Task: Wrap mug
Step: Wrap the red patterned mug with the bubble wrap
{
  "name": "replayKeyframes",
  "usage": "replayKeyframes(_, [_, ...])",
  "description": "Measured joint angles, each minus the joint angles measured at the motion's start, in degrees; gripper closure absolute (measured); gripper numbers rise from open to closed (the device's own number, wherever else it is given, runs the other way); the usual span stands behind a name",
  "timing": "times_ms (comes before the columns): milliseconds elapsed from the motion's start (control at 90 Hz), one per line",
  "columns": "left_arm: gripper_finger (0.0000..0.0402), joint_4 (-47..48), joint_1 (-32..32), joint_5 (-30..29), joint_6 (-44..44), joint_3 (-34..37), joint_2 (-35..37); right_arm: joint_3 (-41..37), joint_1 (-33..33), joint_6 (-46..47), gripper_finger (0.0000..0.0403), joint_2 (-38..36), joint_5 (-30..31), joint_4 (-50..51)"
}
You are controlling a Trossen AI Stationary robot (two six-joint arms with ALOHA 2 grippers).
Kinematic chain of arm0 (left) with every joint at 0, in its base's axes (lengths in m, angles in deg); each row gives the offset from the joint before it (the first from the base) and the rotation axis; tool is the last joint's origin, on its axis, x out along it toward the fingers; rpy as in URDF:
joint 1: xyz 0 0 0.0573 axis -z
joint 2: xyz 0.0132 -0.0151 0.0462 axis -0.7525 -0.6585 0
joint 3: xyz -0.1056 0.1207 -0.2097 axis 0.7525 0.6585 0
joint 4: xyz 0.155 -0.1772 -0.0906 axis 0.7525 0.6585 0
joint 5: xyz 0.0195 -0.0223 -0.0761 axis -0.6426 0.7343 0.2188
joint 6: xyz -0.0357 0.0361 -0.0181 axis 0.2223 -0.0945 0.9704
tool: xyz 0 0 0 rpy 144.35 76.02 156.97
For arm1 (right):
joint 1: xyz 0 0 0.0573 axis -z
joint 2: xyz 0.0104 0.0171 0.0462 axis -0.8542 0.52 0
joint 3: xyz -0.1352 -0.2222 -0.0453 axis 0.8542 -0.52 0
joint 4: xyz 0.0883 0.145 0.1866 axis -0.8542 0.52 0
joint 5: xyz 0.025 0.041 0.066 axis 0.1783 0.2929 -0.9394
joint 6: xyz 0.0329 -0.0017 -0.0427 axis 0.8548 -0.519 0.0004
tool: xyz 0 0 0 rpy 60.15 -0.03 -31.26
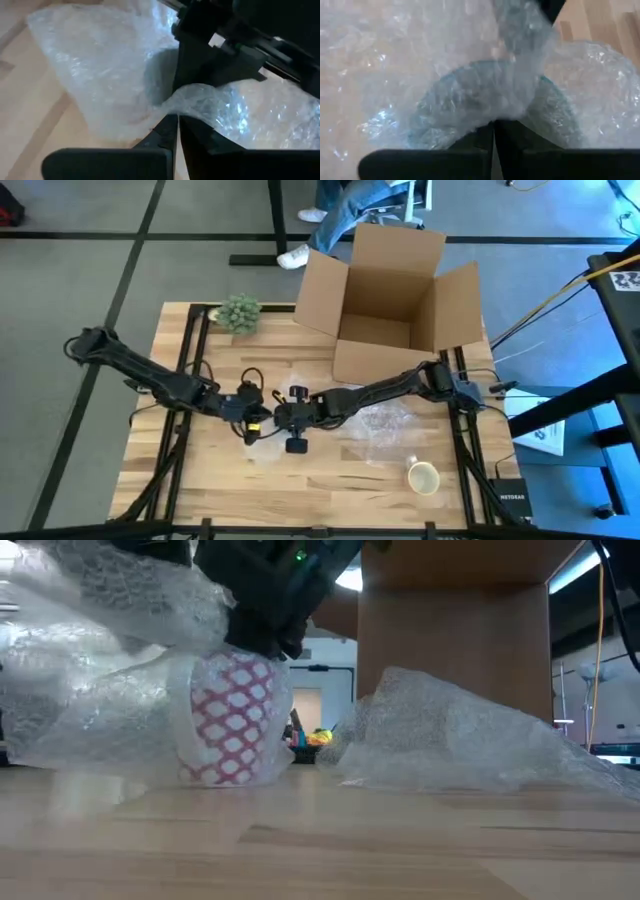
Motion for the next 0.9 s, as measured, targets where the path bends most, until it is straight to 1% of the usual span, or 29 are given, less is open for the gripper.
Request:
replayKeyframes(222, [0.0400,-6.2,-1.4,0.4,-0.3,0.0,-5.4,-0.1,0.0,-0.1,0.0402,0.1,0.0,0.2])
replayKeyframes(333, [0.0400,-6.5,-1.3,0.1,0.2,-0.1,-7.3,0.0,0.0,0.0,0.0402,0.1,0.0,0.4])
replayKeyframes(444, [0.0400,-7.0,-1.4,0.0,1.1,0.0,-8.4,1.3,-0.1,-0.4,0.0402,-0.1,-0.1,3.2])
replayKeyframes(600, [0.0400,-6.7,-1.4,0.0,1.0,0.0,-7.4,4.5,-0.1,-1.5,0.0402,-1.5,-0.1,8.7])
replayKeyframes(800, [0.0400,-6.4,-1.4,0.1,0.6,0.1,-7.0,9.6,-0.1,-1.6,0.0402,-1.8,0.1,21.4])
replayKeyframes(900, [0.0400,-6.5,-1.4,0.2,-0.2,0.1,-7.0,11.6,-0.1,-1.6,0.0402,-1.9,0.3,25.1])
